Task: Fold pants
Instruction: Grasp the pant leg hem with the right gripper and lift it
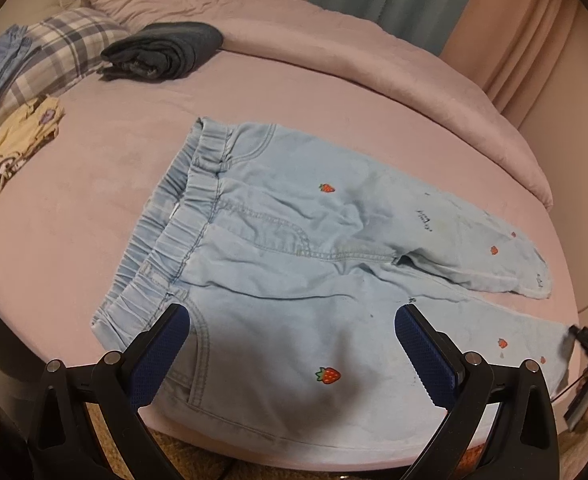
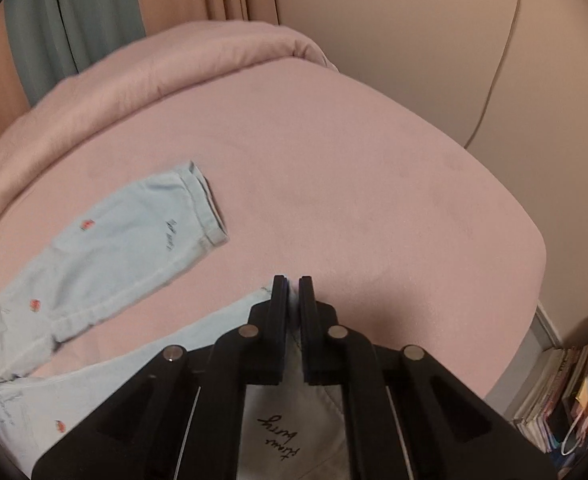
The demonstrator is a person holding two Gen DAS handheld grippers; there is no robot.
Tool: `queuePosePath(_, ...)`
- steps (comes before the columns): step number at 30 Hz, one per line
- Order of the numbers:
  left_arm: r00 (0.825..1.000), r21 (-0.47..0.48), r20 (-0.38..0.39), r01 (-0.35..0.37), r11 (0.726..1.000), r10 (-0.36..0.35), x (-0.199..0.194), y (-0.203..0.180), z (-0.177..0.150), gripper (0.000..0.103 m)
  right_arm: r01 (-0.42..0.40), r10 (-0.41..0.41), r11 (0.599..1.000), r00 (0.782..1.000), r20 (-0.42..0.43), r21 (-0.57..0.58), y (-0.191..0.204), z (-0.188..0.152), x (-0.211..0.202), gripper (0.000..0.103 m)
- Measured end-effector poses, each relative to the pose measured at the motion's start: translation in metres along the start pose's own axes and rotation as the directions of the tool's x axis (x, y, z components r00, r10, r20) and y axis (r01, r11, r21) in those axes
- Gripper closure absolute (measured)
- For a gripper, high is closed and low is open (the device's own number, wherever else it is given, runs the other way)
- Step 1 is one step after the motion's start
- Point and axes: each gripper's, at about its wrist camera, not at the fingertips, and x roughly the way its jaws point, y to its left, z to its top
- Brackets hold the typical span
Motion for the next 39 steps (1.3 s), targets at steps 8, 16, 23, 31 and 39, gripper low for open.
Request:
queuePosePath(8,0.999,-0.035,-0.03,0.02,0.999,-0.021,0.006,0.014,0.003,0.0,0.052,-0.051,0.998,0.998,-0.047,0.024,-0.003,-0.009,-0.03,0.037)
queuePosePath(16,0.996,-0.105,-0.019,0.085,0.991,-0.088,0.016,0.013,0.009,0.0,-0.391,0.4,0.906,0.916,-0.024,0.163,0.105,0.067,-0.073,0.013)
queuePosePath(23,0.994,-0.132,-0.056,0.089,0.987,-0.097,0.015,0.018,-0.003,0.0,-0.18,0.215,0.972,0.938,-0.272,0.148,0.231,0.085,0.052,0.03)
queuePosePath(31,0.995,-0.16,-0.067,0.06,0.985,-0.072,0.015,0.035,-0.006,0.0,0.025,-0.016,0.999,0.976,-0.219,0.035,0.226,0.061,0.102,0.08)
queuePosePath(39,0.991,-0.177,-0.038,0.119,0.977,-0.128,0.013,0.032,0.013,0.0,-0.401,0.416,0.898,0.908,-0.051,0.181,0.146,0.048,-0.002,0.099)
